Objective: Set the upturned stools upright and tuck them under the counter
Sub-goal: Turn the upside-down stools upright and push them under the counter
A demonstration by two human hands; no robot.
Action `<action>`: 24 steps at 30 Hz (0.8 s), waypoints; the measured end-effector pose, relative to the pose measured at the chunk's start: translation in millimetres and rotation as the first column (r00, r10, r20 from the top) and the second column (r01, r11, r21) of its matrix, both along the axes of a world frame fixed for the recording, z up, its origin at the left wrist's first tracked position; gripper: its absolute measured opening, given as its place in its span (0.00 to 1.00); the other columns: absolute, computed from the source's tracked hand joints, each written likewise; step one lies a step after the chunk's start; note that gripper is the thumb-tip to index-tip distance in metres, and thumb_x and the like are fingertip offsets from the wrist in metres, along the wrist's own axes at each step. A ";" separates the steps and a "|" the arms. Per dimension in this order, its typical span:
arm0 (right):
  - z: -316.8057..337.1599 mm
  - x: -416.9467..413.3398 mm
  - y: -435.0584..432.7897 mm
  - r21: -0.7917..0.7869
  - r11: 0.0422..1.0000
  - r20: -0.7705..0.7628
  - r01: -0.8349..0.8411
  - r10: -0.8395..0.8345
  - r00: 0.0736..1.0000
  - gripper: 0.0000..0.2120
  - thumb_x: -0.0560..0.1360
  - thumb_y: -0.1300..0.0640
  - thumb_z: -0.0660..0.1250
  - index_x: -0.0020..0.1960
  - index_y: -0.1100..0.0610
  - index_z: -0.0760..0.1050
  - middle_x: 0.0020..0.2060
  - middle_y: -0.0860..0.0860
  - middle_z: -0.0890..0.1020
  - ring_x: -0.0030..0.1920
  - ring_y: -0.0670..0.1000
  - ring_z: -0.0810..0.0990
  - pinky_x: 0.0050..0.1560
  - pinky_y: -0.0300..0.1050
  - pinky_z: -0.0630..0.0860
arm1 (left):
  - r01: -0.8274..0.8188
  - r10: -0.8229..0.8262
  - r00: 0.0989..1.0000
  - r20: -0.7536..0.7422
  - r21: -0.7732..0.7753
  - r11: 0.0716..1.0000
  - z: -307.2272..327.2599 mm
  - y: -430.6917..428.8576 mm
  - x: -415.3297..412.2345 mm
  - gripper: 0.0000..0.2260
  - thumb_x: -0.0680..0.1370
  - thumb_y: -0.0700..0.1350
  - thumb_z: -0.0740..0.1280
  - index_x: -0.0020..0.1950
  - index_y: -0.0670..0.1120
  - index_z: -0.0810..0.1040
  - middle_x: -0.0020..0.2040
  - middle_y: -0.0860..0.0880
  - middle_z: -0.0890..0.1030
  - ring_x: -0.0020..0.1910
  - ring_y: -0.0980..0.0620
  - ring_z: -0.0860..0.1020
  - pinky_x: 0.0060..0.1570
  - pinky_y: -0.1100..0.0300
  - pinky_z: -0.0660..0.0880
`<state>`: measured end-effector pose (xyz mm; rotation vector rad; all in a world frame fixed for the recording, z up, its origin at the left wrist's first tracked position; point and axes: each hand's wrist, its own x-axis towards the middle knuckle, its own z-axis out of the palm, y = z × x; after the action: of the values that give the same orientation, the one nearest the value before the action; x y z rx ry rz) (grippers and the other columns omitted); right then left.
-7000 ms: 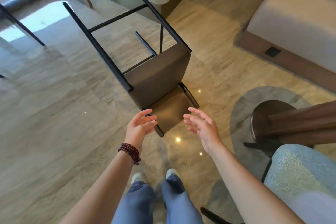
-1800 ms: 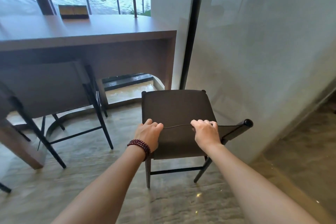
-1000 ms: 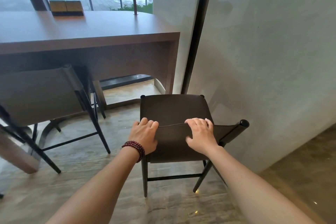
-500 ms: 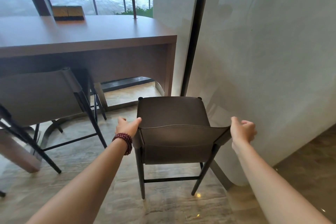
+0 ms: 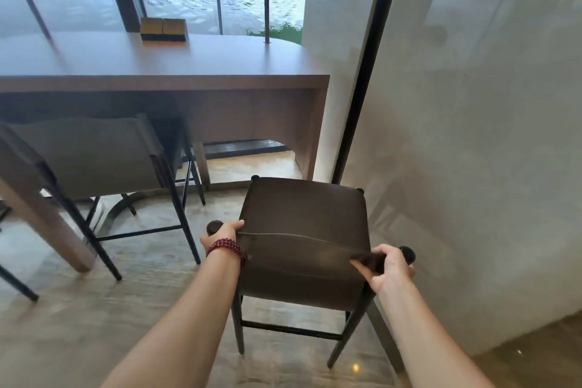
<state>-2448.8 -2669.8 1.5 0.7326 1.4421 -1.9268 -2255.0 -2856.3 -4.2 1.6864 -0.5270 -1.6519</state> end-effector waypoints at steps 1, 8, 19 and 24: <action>-1.8 -0.3 -1.6 -0.014 1.000 -0.008 0.016 -0.016 1.000 0.35 0.66 0.74 0.65 0.68 0.52 0.62 0.65 0.61 0.67 0.60 0.67 0.71 0.42 0.68 0.79 | -0.009 0.011 0.999 -0.051 0.032 0.999 -2.6 -2.3 -0.5 0.31 0.68 0.31 0.69 0.69 0.43 0.65 0.59 0.39 0.74 0.52 0.36 0.76 0.42 0.39 0.79; -4.0 6.3 -13.8 -0.069 0.994 -0.054 0.088 -0.091 0.994 0.32 0.65 0.76 0.60 0.65 0.54 0.62 0.63 0.62 0.66 0.61 0.66 0.71 0.44 0.67 0.78 | 0.060 -0.057 0.997 -0.048 0.057 0.997 -40.7 -54.6 4.6 0.25 0.65 0.26 0.59 0.62 0.34 0.70 0.55 0.31 0.77 0.36 0.32 0.79 0.22 0.40 0.76; 2.3 45.4 -128.1 -0.103 0.995 -0.061 0.004 -0.010 0.998 0.31 0.66 0.77 0.60 0.64 0.55 0.63 0.60 0.62 0.68 0.56 0.66 0.72 0.44 0.67 0.79 | 0.059 -0.061 0.995 -0.078 -0.021 0.998 -39.0 -159.2 63.0 0.24 0.68 0.26 0.59 0.64 0.34 0.70 0.47 0.33 0.75 0.38 0.33 0.78 0.26 0.43 0.77; 0.8 56.0 -204.6 -0.124 0.992 -0.065 -0.024 0.016 0.998 0.28 0.66 0.77 0.60 0.59 0.54 0.62 0.58 0.60 0.69 0.51 0.63 0.73 0.44 0.67 0.78 | 0.040 -0.051 0.991 -0.124 -0.091 0.995 -31.0 -227.3 75.5 0.26 0.62 0.25 0.61 0.59 0.37 0.72 0.48 0.34 0.75 0.39 0.33 0.78 0.30 0.39 0.78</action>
<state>-2392.8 -2874.4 2.3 0.6016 1.3468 -2.0214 -2179.5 -3083.7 -35.3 1.5049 -0.5718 -1.7291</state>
